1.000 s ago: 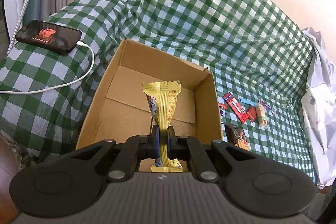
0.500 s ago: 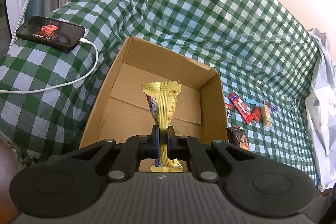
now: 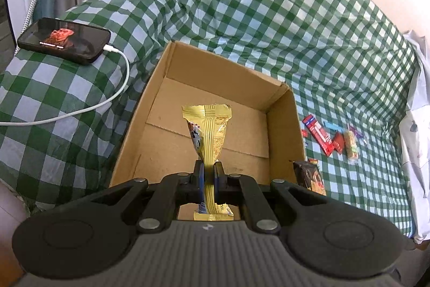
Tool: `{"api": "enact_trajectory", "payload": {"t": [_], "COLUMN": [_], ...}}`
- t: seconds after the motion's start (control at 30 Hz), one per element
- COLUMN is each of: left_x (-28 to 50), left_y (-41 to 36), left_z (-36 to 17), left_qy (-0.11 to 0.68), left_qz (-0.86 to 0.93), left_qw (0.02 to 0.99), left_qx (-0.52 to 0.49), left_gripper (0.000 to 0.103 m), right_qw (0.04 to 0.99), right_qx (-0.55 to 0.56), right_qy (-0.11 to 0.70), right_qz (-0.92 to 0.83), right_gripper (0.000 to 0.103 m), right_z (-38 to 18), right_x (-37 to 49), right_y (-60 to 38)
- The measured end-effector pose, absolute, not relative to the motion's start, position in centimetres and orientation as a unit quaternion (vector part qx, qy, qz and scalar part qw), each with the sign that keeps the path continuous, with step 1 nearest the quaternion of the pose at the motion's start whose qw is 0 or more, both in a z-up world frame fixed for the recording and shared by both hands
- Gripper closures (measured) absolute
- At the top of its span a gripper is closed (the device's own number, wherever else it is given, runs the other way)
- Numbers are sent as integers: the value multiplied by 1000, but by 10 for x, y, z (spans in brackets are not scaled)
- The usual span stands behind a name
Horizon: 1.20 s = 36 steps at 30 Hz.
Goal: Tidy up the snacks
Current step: 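Carry the yellow wafer and dark biscuit pack over the cardboard box with both tools, then open both tools to drop the wafer and biscuit pack into the box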
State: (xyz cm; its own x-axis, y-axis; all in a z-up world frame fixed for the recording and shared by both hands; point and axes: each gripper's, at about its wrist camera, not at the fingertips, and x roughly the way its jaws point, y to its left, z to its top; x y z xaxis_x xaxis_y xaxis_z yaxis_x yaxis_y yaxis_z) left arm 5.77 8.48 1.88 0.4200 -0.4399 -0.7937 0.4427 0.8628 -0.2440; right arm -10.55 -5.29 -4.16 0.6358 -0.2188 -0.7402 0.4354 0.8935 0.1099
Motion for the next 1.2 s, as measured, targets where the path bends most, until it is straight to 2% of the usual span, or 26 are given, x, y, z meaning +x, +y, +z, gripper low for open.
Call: {"api": "enact_trajectory", "payload": {"t": [1.1, 1.17, 1.2], "left_x": [103, 104, 105], "left_y": [42, 40, 39], "left_z": [-52, -54, -55], "left_qy": [525, 524, 523], "left_qz": [-240, -239, -240], "left_qw": [813, 812, 812], "left_qx": [81, 89, 96], "left_gripper": [96, 96, 92], "right_qw": [876, 876, 877], "right_qx": [158, 158, 157], "right_qy": [424, 423, 421], "right_qz": [-167, -168, -169], "right_gripper": [62, 62, 62], "right_z": [-84, -84, -84], "right_x": [-54, -51, -50], "right_y": [-72, -73, -73]}}
